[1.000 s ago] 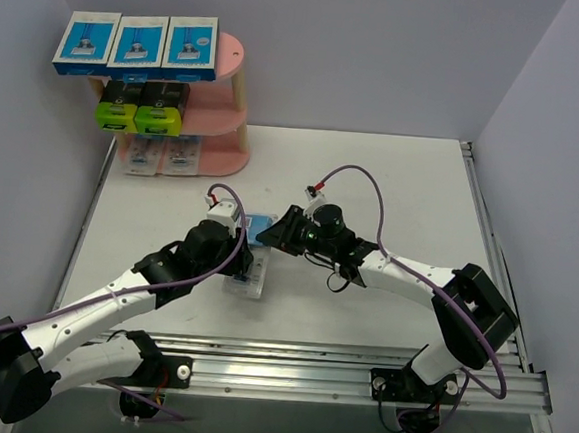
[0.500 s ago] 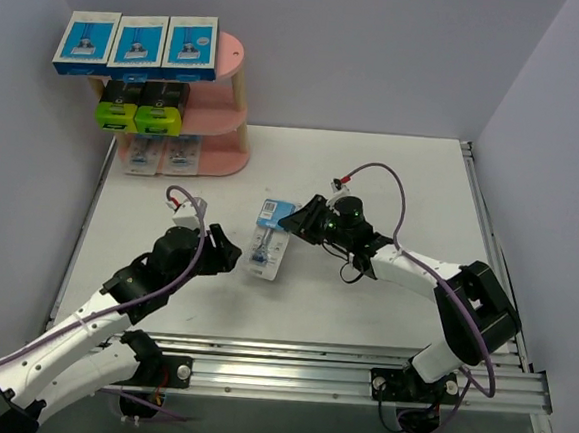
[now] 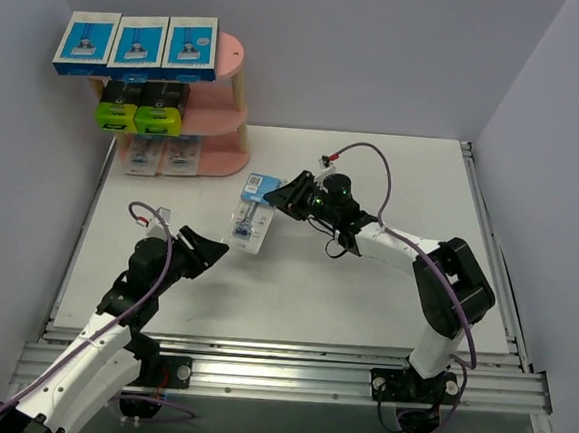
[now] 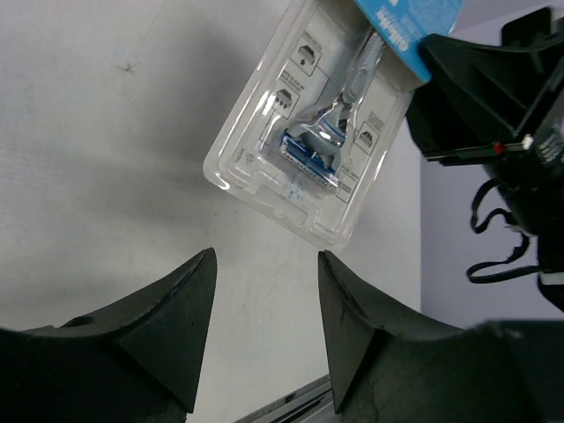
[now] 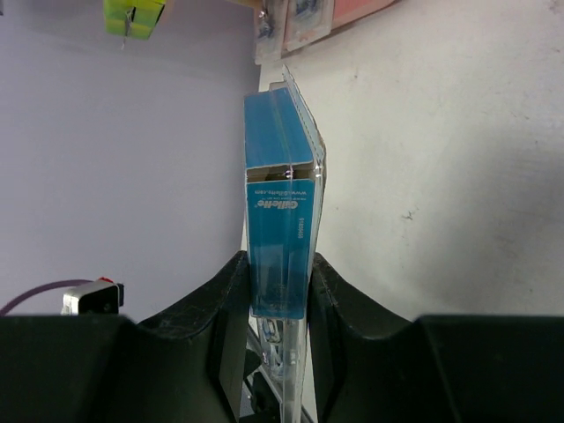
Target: Place and organize the shaving razors onto the shelf
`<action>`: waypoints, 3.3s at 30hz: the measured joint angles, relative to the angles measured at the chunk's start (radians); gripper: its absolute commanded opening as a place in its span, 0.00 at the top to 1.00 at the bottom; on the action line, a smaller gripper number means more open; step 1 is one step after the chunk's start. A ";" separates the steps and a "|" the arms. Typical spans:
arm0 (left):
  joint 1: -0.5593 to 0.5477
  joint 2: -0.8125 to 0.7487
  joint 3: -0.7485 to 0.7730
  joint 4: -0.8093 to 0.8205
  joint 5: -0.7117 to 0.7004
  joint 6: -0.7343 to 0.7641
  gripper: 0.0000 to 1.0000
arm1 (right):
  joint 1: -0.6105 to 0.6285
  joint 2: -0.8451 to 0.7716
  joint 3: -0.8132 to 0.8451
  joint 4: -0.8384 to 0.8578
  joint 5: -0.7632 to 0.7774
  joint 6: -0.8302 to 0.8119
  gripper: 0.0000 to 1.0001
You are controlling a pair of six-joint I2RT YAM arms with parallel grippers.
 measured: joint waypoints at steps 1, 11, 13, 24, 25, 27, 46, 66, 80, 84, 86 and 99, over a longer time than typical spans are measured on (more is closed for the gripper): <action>0.006 -0.013 -0.015 0.026 0.004 -0.013 0.42 | 0.000 0.014 0.016 0.005 -0.001 0.010 1.00; 0.045 -0.050 -0.129 0.237 0.015 -0.135 0.42 | 0.000 0.102 0.054 0.089 -0.014 0.114 1.00; 0.045 -0.027 -0.129 0.268 0.020 -0.145 0.42 | 0.001 0.108 0.058 0.091 -0.014 0.125 1.00; 0.045 0.051 -0.165 0.392 0.031 -0.195 0.42 | 0.026 0.119 0.082 0.136 -0.014 0.175 1.00; 0.045 0.051 -0.167 0.401 0.031 -0.201 0.42 | 0.031 0.119 0.084 0.137 -0.014 0.178 1.00; 0.045 0.051 -0.175 0.428 0.030 -0.210 0.43 | 0.043 0.119 0.092 0.137 -0.013 0.183 1.00; 0.046 0.007 -0.240 0.564 0.010 -0.310 0.81 | 0.091 0.143 0.097 0.191 0.013 0.245 1.00; 0.056 0.003 -0.275 0.627 -0.036 -0.364 0.98 | 0.075 0.254 0.198 0.227 -0.071 0.275 1.00; 0.056 0.036 -0.282 0.626 -0.059 -0.391 0.98 | 0.041 0.302 0.229 0.231 -0.162 0.277 0.61; 0.055 0.045 -0.282 0.626 -0.062 -0.395 0.98 | 0.025 0.326 0.241 0.224 -0.164 0.277 0.53; 0.055 0.045 -0.282 0.626 -0.066 -0.397 0.98 | 0.021 0.333 0.243 0.221 -0.164 0.277 0.50; 0.055 0.042 -0.282 0.610 -0.116 -0.415 0.98 | 0.003 0.345 0.247 0.216 -0.173 0.277 0.42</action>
